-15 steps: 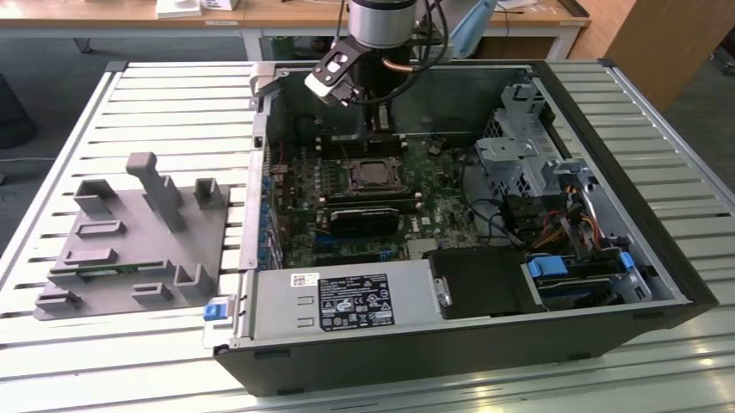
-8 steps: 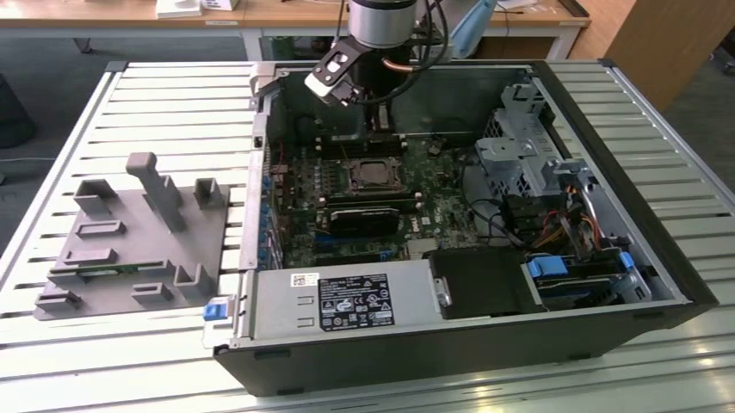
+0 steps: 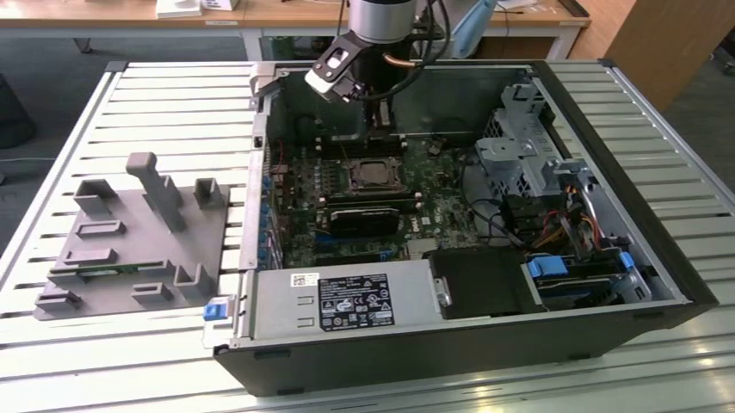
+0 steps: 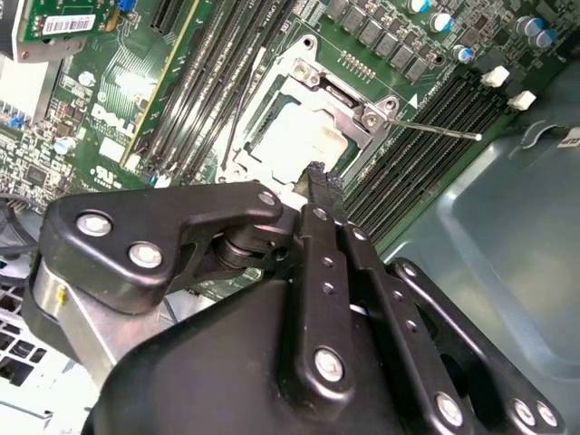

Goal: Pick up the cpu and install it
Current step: 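Install the first cpu locking lever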

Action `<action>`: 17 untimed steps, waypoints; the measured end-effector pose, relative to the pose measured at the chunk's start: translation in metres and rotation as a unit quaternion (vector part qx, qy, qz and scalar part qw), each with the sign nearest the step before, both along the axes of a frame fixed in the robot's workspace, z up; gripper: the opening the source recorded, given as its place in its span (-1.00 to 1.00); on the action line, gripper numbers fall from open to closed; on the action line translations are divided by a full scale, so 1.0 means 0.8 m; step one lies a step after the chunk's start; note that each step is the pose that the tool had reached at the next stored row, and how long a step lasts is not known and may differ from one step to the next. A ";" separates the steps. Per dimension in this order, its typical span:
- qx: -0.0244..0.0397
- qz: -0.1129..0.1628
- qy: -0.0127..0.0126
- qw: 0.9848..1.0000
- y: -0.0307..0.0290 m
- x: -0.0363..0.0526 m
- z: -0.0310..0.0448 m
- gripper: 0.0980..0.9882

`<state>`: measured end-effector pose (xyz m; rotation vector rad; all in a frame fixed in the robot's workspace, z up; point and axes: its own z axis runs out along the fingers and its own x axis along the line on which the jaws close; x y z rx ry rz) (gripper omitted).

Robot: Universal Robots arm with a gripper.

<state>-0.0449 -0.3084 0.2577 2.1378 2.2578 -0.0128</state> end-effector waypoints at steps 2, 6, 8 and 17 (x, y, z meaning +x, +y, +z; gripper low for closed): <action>0.000 0.014 0.000 1.000 0.0000 0.000 0.0000 -0.98; 0.000 0.050 0.000 0.999 0.0000 0.000 0.0002 -0.98; 0.000 0.066 0.000 0.998 0.0000 0.000 0.0001 -0.98; 0.000 0.112 0.000 0.994 0.0000 0.000 0.0001 -0.98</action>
